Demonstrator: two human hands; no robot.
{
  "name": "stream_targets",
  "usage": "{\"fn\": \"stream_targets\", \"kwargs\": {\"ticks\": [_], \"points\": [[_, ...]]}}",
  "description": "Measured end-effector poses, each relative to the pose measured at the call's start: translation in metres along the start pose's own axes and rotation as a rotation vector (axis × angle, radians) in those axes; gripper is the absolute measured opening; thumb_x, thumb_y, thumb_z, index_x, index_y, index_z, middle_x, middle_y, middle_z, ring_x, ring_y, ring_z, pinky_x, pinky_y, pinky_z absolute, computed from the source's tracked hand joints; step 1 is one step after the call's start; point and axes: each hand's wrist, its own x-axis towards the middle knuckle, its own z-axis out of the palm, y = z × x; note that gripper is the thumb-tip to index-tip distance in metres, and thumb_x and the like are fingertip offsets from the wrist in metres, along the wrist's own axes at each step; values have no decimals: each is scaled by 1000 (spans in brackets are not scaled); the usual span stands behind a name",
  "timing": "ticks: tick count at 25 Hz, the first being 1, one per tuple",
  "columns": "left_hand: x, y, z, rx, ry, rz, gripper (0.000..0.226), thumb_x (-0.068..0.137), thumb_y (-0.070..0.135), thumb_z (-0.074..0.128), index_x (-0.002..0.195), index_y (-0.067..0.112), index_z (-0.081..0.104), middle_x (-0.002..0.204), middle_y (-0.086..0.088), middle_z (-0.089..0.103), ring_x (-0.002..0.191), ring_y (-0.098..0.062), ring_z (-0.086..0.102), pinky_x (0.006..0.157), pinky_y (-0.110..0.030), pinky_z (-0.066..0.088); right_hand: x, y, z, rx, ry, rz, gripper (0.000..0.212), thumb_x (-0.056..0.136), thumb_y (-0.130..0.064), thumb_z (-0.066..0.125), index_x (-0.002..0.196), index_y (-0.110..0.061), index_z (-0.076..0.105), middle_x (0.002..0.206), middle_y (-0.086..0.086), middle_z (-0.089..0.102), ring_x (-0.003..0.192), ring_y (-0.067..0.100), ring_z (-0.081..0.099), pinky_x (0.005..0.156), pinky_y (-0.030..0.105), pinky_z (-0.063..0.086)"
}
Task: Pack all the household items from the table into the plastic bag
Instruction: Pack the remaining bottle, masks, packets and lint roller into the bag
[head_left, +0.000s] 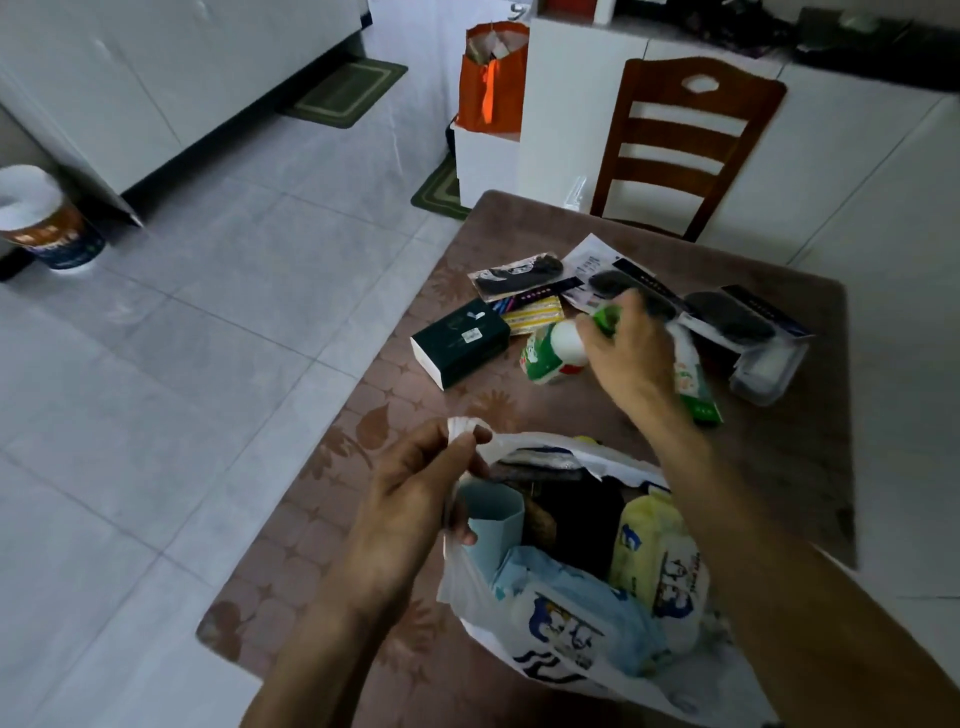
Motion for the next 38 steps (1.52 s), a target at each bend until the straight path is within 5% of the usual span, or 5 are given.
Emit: {"fn": "stream_targets", "kwargs": {"ticks": [9, 17, 27, 33, 38], "points": [[-7, 5, 9, 14, -34, 2, 25, 99, 25, 48, 98, 28, 73, 74, 0, 71, 46, -16, 50, 48, -30, 46, -206, 10, -146, 795, 117, 127, 9, 85, -36, 69, 91, -33, 62, 95, -8, 71, 80, 13, 73, 59, 23, 58], [-19, 0, 8, 43, -91, 80, 22, 98, 13, 51, 89, 2, 67, 53, -13, 37, 42, -18, 33, 40, -23, 33, -159, 48, -19, 71, -222, -46, 18, 96, -18, 56, 112, -13, 59, 109, 7, 60, 98, 25, 56, 79, 34, 45], [-17, 10, 10, 111, -28, 67, 25, 99, 21, 50, 101, 22, 74, 74, -16, 70, 58, -42, 55, 61, -50, 53, -130, 56, -8, -374, -360, -135, 37, 90, -15, 60, 126, -15, 60, 130, 7, 58, 116, 32, 50, 93, 38, 43], [-13, 13, 23, 140, 13, 85, 20, 97, 18, 53, 103, 17, 72, 82, -7, 71, 52, -23, 54, 64, -41, 53, -191, 75, -122, -584, 192, -63, 62, 80, -29, 60, 139, -16, 46, 137, 16, 51, 124, 37, 46, 96, 47, 32], [-13, 15, 37, 270, 9, 119, 23, 96, 25, 54, 90, 15, 73, 68, -9, 67, 48, -14, 56, 52, -28, 49, -170, 64, -164, 275, -291, 417, 18, 94, -10, 56, 85, -19, 68, 63, 2, 61, 45, 7, 52, 43, 25, 41]]}}
